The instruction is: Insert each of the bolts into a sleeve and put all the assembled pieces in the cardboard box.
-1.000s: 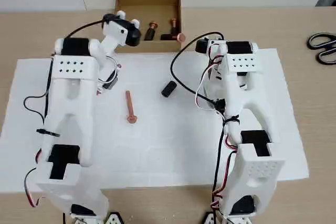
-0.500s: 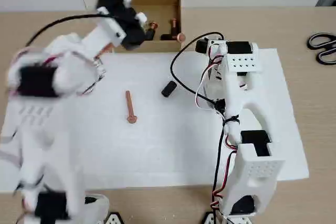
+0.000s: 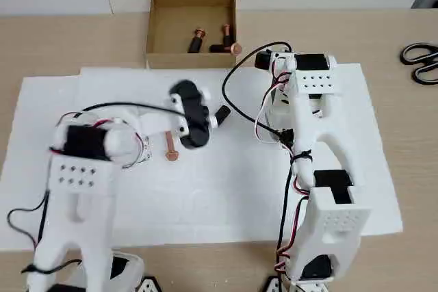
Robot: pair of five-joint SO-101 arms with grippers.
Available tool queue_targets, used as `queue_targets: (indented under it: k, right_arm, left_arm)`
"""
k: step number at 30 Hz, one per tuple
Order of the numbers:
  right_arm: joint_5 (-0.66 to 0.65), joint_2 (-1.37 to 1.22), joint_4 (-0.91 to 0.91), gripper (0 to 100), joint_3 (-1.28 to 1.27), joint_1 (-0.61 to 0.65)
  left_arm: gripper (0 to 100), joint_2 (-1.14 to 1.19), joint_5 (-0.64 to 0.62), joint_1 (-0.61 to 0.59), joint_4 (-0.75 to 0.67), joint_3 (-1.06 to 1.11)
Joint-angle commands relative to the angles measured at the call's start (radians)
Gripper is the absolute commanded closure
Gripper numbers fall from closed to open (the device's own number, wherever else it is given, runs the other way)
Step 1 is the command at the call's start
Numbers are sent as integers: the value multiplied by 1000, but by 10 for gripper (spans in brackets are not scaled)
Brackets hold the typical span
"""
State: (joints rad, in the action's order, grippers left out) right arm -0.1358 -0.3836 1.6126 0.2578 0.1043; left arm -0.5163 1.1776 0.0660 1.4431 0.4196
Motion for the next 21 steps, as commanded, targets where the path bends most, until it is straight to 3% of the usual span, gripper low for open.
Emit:
queue_targets:
  k: [1,4,14,21]
  right_arm:
    - [-5,15,15,992,40,-2]
    - [-5,15,27,992,40,-2]
    - [-3,15,27,992,40,-2]
    - [-3,13,19,992,40,-2]
  left_arm:
    - [994,38,163,-2,-178,45]
    - [994,101,232,-2,-284,84]
    - [994,367,233,-120,-514,96]
    - [993,479,235,-167,-554,94]
